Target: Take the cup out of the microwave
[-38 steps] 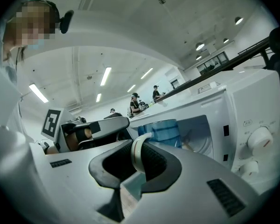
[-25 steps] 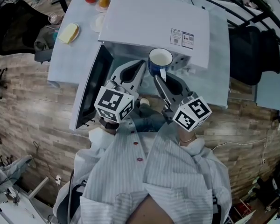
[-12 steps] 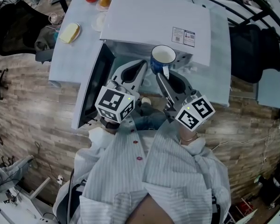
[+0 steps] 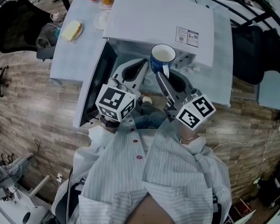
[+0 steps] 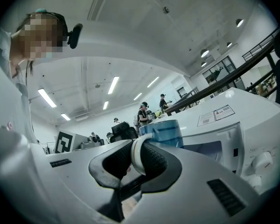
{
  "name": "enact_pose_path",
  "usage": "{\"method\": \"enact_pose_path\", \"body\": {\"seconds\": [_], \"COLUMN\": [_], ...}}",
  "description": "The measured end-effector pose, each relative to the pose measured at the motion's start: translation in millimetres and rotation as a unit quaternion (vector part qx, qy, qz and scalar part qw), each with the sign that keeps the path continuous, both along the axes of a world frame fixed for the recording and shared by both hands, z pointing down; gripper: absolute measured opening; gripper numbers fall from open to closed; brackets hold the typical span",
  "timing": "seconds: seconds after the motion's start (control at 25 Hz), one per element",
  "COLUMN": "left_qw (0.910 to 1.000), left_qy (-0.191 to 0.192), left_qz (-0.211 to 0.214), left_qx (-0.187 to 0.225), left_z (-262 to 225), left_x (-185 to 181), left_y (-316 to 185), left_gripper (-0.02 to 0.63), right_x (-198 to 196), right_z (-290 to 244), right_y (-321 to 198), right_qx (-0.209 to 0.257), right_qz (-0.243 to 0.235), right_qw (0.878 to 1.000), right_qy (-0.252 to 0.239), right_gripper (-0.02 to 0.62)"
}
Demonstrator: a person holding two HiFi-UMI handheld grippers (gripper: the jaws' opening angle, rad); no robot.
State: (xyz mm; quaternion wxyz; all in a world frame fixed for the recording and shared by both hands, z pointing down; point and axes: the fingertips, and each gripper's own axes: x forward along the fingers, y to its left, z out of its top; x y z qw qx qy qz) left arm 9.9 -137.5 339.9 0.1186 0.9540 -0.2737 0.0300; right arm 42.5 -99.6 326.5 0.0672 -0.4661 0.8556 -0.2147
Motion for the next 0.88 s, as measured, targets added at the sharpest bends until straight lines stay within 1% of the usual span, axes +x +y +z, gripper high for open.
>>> {"method": "enact_pose_path", "body": {"seconds": [0.44,0.88], "left_qw": [1.0,1.0], "left_qy": [-0.002,-0.004], "left_qz": [-0.005,0.0], "left_qx": [-0.003,-0.009], "left_z": [2.6,7.0], "left_x": [-6.9,-8.4], "left_y": [-2.6,-6.0], "left_gripper": [0.009,0.009], "right_x": [-6.4,-9.7], "right_z": [3.3,13.6], "right_y": [-3.0,-6.4], "right_qx": [-0.003,-0.019], "right_qz": [-0.009,-0.008], "right_qw": [1.0,1.0], "right_qy": [0.002,-0.004], "right_gripper": [0.077,0.077]}}
